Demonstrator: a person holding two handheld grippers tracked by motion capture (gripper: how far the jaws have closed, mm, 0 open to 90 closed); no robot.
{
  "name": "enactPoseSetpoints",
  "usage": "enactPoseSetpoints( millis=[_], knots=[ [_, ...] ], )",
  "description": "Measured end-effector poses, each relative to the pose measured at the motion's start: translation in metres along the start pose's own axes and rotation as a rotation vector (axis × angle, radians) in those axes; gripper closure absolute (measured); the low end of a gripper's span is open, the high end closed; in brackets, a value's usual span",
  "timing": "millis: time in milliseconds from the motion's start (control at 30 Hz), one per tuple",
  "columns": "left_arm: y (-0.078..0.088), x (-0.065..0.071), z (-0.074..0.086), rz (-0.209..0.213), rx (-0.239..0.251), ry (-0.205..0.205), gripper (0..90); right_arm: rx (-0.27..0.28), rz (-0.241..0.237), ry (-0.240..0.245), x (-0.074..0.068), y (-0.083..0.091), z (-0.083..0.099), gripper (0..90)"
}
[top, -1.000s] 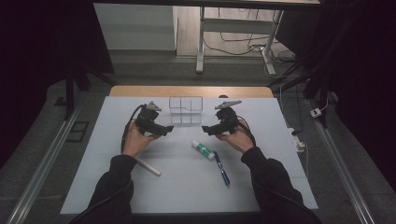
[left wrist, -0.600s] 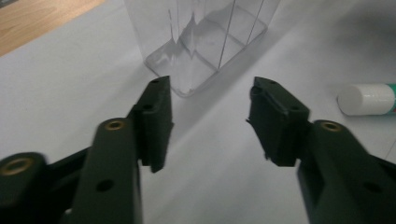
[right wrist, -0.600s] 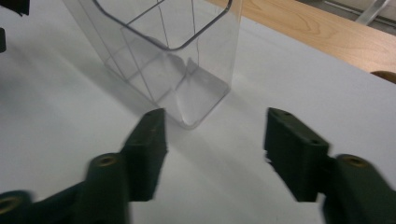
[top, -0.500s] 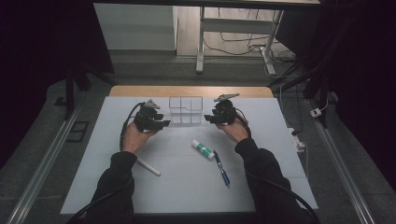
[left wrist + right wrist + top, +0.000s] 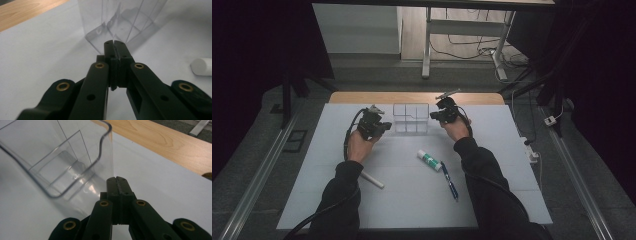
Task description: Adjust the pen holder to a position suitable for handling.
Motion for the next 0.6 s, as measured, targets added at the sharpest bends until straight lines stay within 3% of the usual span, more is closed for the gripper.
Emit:
enactPoseSetpoints(
  millis=[133, 333, 600],
  knots=[
    [-0.003, -0.004, 0.001, -0.027, 0.001, 0.013, 88.4, 0.01, 0.033, 0.0, 0.003, -0.009, -0.004, 89.8],
    [-0.008, -0.009, -0.001, -0.059, 0.007, 0.028, 88.4, 0.024, 0.025, 0.004, 0.007, -0.018, -0.005, 89.7],
    [-0.012, -0.007, -0.005, -0.064, 0.016, 0.036, 88.3, 0.016, 0.022, 0.039, 0.012, -0.023, -0.009, 89.8]
  ],
)
Point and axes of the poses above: each handheld gripper's, and its own axes: y roughly backward along the jaws, z roughly out of its underside, x roughly to its right, the point moved 9 cm from there along -y, roughly forward along the jaws, and after that the axes turned 8 degrees about y, right-handed, at the moved point
